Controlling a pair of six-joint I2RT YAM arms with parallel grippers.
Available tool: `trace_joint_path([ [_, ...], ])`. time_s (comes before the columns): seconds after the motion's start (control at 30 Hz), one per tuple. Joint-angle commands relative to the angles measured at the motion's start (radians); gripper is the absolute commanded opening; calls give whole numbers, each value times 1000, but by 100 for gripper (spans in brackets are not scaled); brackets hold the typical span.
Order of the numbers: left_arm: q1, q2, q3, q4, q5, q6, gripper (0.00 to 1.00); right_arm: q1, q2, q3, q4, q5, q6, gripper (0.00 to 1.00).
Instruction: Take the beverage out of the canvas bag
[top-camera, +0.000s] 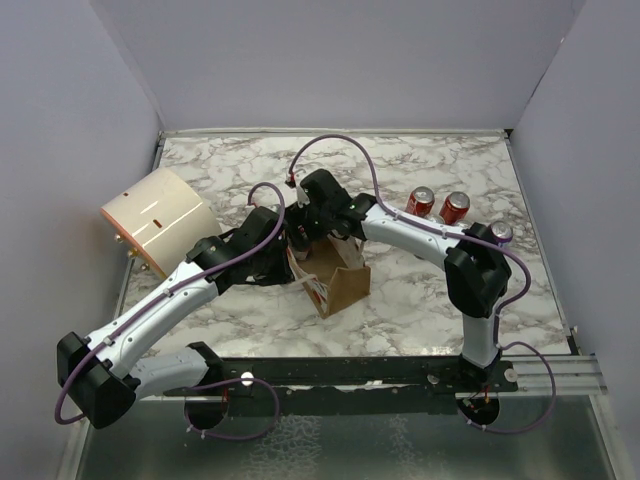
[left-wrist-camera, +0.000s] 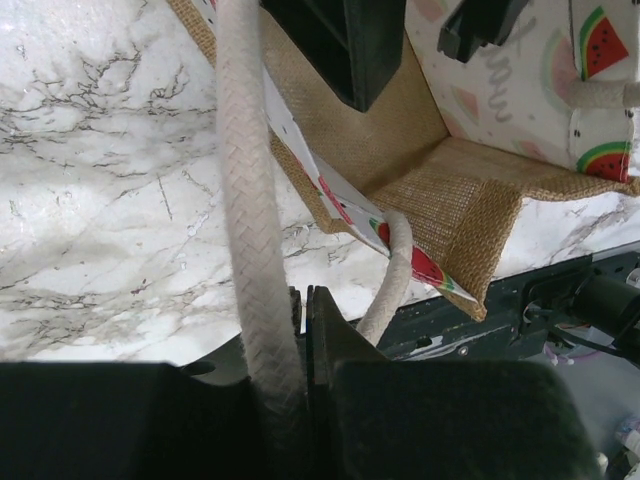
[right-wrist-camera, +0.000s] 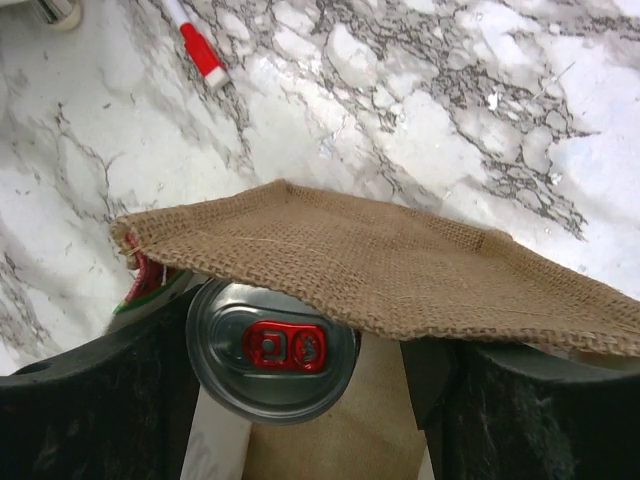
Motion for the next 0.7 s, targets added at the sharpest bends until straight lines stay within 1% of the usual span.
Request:
trace_joint_path([
  [0.0,3,2,9,5,11,-4,10,14,15,-48,174,45,-5,73],
  [0.1,3,2,10,4,10,-5,10,16,30,-75,226,59,-22,73],
  [0.23,3,-2,9,-5,6,-4,10,17,48,-78,239,89,-44,73],
  [0.43,3,-13,-1,-3,5,-13,10,17,19,-136,314,100,-53,70],
  [0.67,3,-12,-3,0,10,-12,10,17,-6,-150,307,115,-50,65],
])
